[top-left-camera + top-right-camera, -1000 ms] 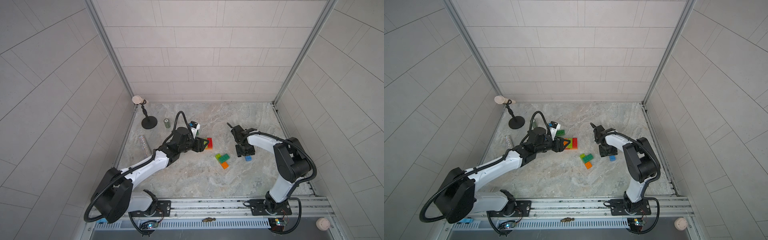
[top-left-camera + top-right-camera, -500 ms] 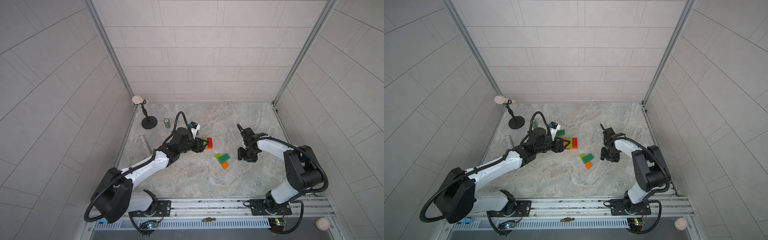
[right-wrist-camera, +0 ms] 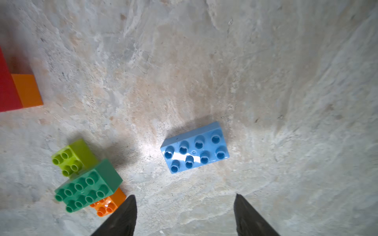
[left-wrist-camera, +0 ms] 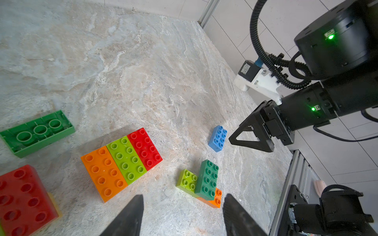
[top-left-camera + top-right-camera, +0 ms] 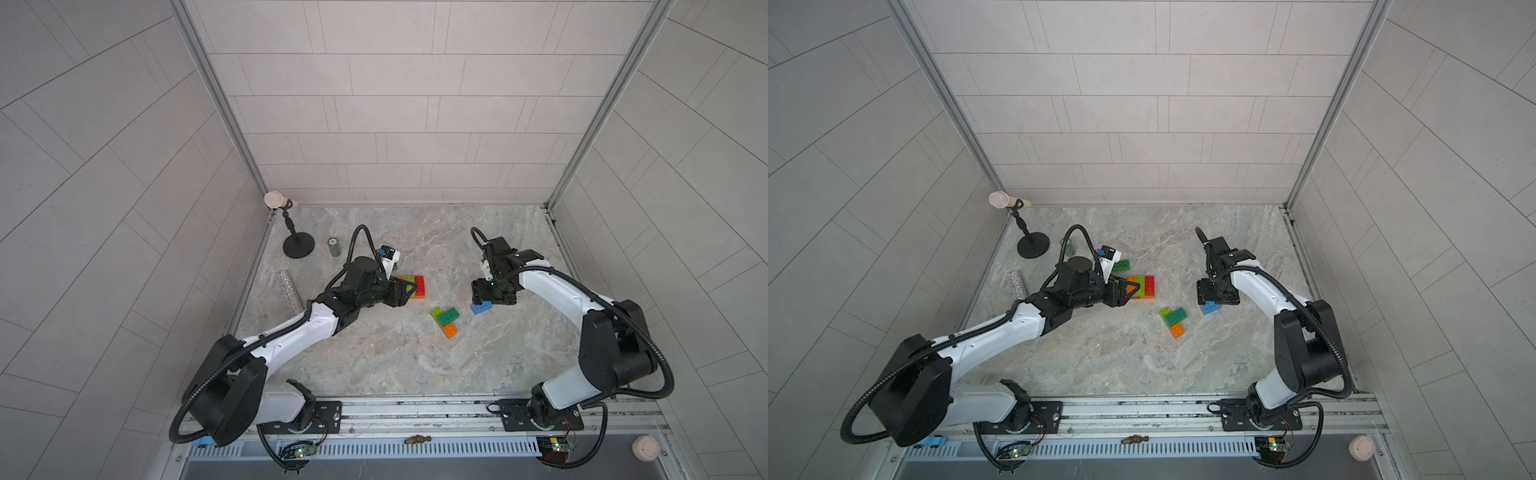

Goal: Assemble a rectangle with lego
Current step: Pick up the lego brick from the center of the board.

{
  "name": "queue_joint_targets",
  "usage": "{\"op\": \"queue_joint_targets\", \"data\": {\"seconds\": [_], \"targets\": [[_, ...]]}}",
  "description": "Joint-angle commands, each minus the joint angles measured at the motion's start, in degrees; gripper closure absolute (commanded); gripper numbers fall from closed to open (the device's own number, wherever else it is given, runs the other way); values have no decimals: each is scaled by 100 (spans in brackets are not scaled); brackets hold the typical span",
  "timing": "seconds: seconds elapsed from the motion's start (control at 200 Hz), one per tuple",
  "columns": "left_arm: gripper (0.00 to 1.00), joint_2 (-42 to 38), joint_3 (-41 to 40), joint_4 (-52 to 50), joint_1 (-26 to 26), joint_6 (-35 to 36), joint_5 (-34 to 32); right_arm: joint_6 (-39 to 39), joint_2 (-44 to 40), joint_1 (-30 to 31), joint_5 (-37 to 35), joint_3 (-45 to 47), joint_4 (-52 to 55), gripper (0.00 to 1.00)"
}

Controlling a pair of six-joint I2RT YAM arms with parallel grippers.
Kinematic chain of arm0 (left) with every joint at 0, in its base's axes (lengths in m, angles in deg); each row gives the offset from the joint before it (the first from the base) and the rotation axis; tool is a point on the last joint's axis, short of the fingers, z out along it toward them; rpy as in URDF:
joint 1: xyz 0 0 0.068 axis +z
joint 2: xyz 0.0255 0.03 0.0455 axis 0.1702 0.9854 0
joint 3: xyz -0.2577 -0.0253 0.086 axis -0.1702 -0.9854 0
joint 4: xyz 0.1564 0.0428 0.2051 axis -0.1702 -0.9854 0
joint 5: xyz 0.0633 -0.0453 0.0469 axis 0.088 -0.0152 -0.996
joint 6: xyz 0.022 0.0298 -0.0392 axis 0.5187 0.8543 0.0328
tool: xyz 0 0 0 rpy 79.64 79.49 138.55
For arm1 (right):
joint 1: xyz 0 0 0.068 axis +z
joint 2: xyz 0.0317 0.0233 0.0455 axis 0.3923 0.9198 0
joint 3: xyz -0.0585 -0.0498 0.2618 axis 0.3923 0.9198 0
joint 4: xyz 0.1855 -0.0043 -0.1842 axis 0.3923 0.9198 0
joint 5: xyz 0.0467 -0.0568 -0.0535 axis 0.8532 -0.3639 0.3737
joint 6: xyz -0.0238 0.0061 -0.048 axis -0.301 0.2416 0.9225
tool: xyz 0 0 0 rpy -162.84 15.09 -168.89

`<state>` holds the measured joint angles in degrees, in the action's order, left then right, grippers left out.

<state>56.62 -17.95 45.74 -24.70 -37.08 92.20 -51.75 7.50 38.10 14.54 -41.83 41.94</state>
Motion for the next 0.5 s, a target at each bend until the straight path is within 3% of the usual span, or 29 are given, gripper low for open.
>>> {"op": "queue_joint_targets", "data": {"seconds": [0.0,0.25,0.495], "targets": [[34,74,-1,122,18,157,22,763,551,150,-658,-229,510,16],[33,-5,74,-346,17,544,-178,1021,1140,144,-621,-543,287,13],[33,59,128,-343,13,545,-164,1149,1484,103,-463,-642,201,20]]}}
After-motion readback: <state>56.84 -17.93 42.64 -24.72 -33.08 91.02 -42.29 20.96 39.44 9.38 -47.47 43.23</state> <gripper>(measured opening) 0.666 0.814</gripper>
